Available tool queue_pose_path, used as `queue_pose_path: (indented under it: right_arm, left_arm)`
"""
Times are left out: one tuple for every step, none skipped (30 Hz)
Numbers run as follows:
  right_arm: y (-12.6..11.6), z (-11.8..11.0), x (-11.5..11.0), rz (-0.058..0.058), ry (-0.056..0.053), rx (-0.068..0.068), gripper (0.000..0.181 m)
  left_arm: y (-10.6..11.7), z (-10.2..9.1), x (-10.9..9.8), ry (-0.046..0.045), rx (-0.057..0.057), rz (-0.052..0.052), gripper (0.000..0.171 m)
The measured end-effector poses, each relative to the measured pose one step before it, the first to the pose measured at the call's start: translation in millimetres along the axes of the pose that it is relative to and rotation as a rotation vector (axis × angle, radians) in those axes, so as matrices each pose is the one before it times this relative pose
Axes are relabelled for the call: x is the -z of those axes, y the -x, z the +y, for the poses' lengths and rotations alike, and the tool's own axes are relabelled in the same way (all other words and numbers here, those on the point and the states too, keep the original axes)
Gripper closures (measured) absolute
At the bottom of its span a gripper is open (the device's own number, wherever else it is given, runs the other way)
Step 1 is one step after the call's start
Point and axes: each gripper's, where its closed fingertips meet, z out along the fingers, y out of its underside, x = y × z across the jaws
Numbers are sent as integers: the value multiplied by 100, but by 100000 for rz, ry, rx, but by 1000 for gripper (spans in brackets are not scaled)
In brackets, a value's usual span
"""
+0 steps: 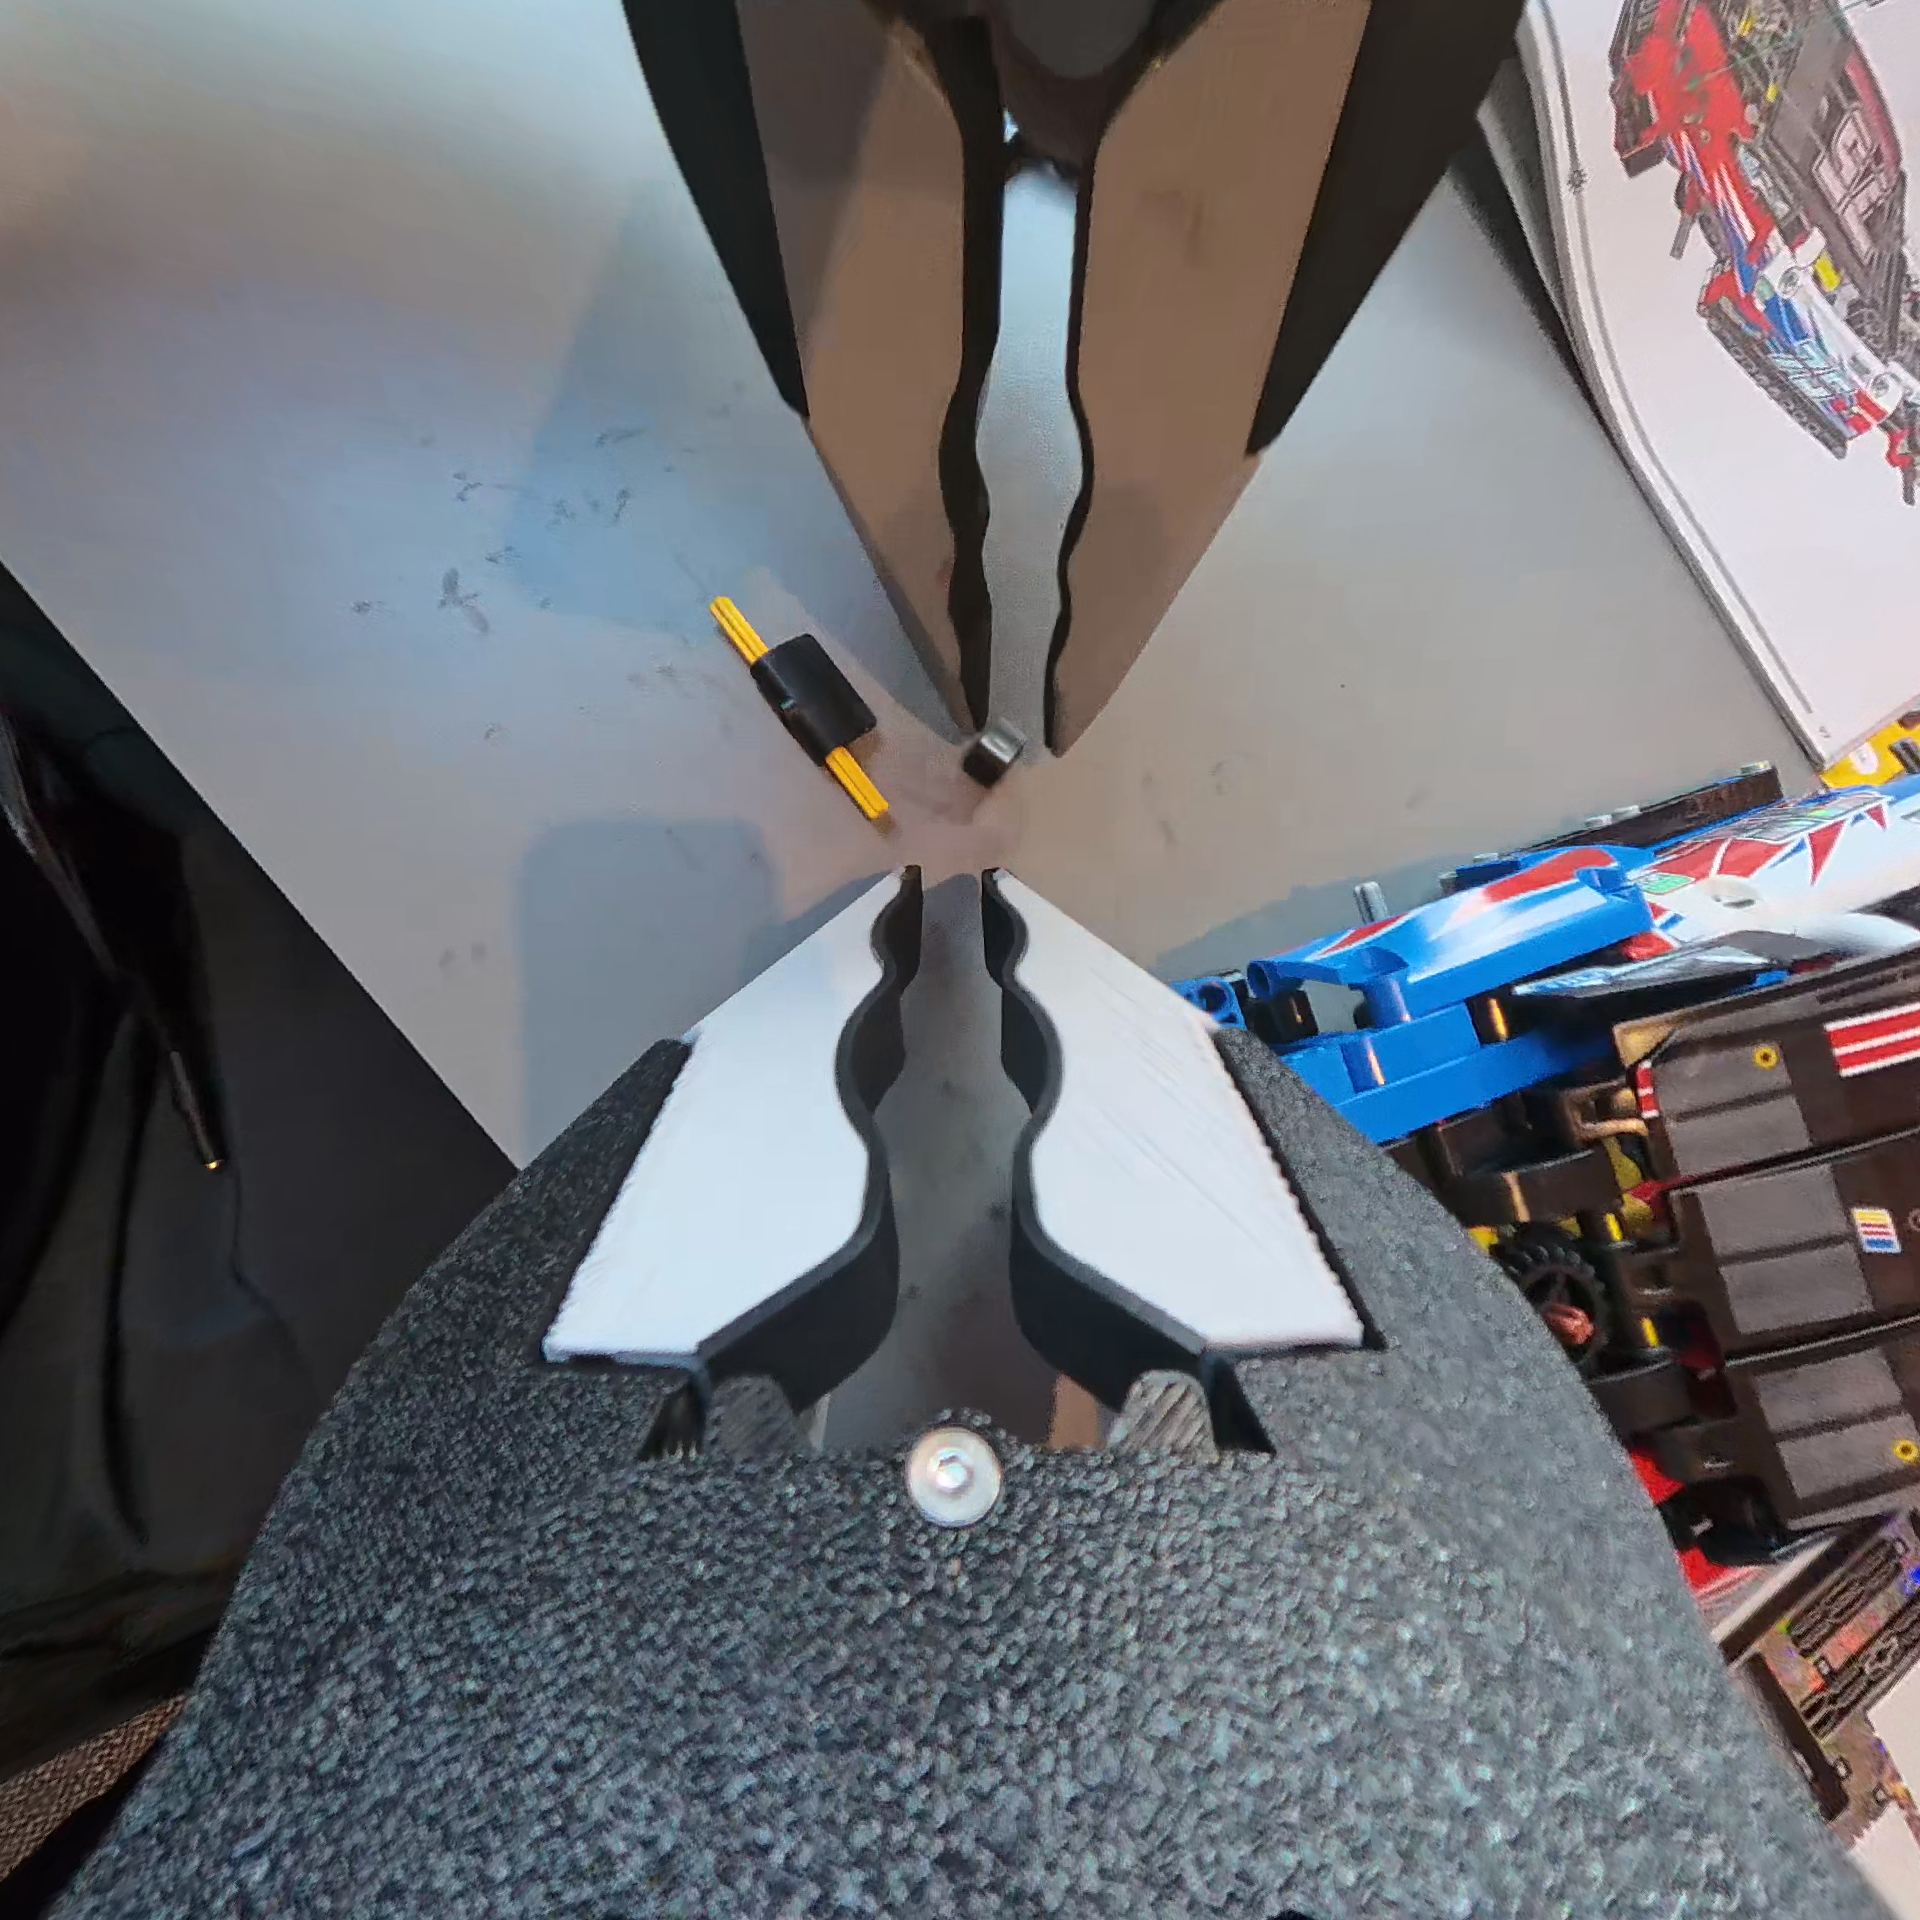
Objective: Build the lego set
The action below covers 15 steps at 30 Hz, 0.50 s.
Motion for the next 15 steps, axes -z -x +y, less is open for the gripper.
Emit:
queue_pose_path:
  right_arm:
    - [-83,36,40,53,-161,205,171]
    - [-11,64,-32,-383,308,506,171]
    - [35,34,-63,-524,448,1230,171]
    - [-8,-47,-42,6,227,2472,170]
    - [40,-157,10,-164,-93,3355,169]
    - [-33,-205,35,-134,-97,3009,169]
    - [-123,-269,60,-104,-126,2432,170]
    - [-76,-343,63,-862,-657,2614,170]
    - [-27,-403,43,-1281,-1063,3250,170]
    - [10,-343,39,-1570,-911,4174,170]
    - [109,-265,42,-2011,-611,4975,169]
    - [-88,-169,64,-823,-86,4811,169]
    - [-319,-56,60,50,549,3495,170]
    - [-208,-46,9,-1058,532,2110,170]
    - [-133,-98,-63,-1658,88,1451,170]
  left_arm:
    - [108,-292,477,-2366,1149,-701,161]
    - [-176,-299,586,-2690,842,702,169]
    - [-42,-307,576,-2846,793,-556,169]
    - [372,3,556,-382,1772,-3281,163]
    - [452,328,546,2296,3987,-3825,153]
    - [145,379,416,3219,5881,-2344,146]
    - [-319,45,209,1366,6986,-467,149]
    - [-799,-198,-39,-367,7022,822,150]
    - [-996,-73,-221,-187,5939,782,150]
    - [-660,190,-334,952,4882,-1787,149]
    - [-431,214,-321,581,4797,-2625,146]
    - [-342,249,-229,594,4881,-1972,145]
    - [-337,139,-133,-169,4734,-966,144]
    - [-122,59,-87,-598,4195,-1963,144]
    - [-117,229,-145,540,2357,-2158,145]
